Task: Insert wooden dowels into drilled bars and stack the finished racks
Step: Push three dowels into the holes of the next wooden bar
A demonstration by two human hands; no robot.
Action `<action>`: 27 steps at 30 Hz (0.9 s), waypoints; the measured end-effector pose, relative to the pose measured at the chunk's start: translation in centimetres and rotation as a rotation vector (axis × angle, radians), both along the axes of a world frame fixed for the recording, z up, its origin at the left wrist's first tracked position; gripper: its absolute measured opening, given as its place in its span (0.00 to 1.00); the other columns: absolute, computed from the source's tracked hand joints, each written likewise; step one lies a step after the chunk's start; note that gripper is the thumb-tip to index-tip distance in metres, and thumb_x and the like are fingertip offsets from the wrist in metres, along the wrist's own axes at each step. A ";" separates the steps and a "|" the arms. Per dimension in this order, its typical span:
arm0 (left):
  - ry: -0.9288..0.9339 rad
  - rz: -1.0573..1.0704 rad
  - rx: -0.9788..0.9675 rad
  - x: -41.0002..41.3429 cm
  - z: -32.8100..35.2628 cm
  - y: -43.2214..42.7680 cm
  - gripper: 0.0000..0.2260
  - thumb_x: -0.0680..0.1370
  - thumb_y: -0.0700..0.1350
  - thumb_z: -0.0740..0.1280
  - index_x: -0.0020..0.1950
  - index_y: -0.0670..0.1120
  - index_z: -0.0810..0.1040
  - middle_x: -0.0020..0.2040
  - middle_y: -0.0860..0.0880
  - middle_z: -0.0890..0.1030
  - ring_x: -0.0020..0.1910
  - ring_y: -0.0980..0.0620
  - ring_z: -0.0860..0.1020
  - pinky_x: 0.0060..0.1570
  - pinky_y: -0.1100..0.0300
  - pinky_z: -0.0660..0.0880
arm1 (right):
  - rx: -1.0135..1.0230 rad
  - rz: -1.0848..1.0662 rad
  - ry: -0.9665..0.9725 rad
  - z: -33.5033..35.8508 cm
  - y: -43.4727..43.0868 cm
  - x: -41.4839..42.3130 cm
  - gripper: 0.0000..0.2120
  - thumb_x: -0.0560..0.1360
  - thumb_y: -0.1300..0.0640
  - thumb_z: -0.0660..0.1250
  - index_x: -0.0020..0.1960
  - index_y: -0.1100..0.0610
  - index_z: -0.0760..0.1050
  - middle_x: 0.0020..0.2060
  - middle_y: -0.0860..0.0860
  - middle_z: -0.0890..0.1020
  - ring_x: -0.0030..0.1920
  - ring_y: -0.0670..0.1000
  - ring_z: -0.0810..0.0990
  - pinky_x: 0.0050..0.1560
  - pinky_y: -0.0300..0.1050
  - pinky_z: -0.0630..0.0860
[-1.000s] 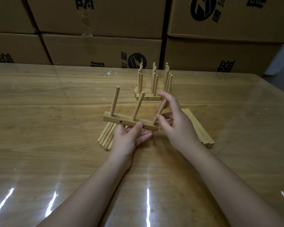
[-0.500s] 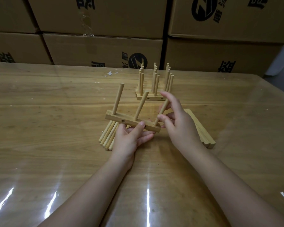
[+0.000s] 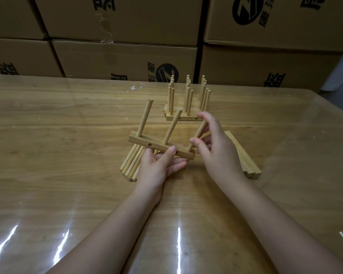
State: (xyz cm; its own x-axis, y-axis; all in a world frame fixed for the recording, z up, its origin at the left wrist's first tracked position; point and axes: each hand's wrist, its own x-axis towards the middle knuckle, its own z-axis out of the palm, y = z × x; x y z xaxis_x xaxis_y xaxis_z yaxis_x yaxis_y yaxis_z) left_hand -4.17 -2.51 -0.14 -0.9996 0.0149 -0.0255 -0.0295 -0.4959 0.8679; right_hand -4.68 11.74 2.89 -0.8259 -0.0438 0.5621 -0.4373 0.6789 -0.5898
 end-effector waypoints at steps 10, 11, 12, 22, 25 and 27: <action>-0.057 0.016 0.100 -0.3 0.3 0.0 0.16 0.79 0.38 0.65 0.61 0.29 0.66 0.50 0.33 0.82 0.45 0.44 0.84 0.38 0.62 0.80 | -0.274 0.100 -0.056 -2.2 0.2 -0.2 0.33 0.71 0.55 0.71 0.71 0.48 0.59 0.49 0.47 0.76 0.50 0.41 0.77 0.49 0.32 0.74; -0.065 0.028 0.114 -0.4 0.3 -0.1 0.14 0.78 0.38 0.65 0.58 0.31 0.67 0.48 0.35 0.82 0.44 0.44 0.84 0.38 0.62 0.80 | -0.276 0.108 -0.109 -2.4 0.2 -0.1 0.30 0.71 0.55 0.71 0.69 0.50 0.62 0.50 0.48 0.76 0.50 0.41 0.76 0.49 0.31 0.74; -0.070 0.035 0.125 -0.4 0.3 -0.1 0.11 0.78 0.38 0.65 0.55 0.34 0.67 0.45 0.36 0.83 0.43 0.44 0.84 0.37 0.62 0.80 | -0.278 0.120 -0.160 -2.6 0.2 -0.1 0.27 0.71 0.56 0.71 0.68 0.52 0.66 0.50 0.48 0.76 0.50 0.39 0.76 0.48 0.30 0.73; -0.041 -0.032 0.110 -0.2 0.3 -0.2 0.19 0.78 0.41 0.65 0.62 0.30 0.67 0.47 0.36 0.84 0.47 0.43 0.84 0.39 0.63 0.80 | -0.400 0.194 -0.303 -2.7 0.7 -0.2 0.12 0.72 0.56 0.70 0.49 0.39 0.75 0.44 0.43 0.81 0.47 0.39 0.79 0.50 0.36 0.75; -0.031 -0.034 0.091 -0.1 0.2 -0.1 0.19 0.78 0.42 0.65 0.63 0.32 0.66 0.49 0.37 0.84 0.49 0.42 0.84 0.39 0.61 0.80 | -0.428 0.205 -0.322 -2.6 0.7 -0.3 0.12 0.73 0.56 0.69 0.49 0.39 0.75 0.45 0.43 0.81 0.46 0.40 0.80 0.48 0.33 0.76; -0.014 0.001 0.096 0.0 0.4 0.0 0.18 0.77 0.45 0.65 0.61 0.35 0.68 0.51 0.38 0.83 0.50 0.42 0.83 0.39 0.60 0.80 | -0.516 0.198 -0.333 -2.6 0.7 -0.4 0.10 0.74 0.57 0.67 0.49 0.42 0.75 0.45 0.46 0.82 0.44 0.42 0.81 0.45 0.32 0.76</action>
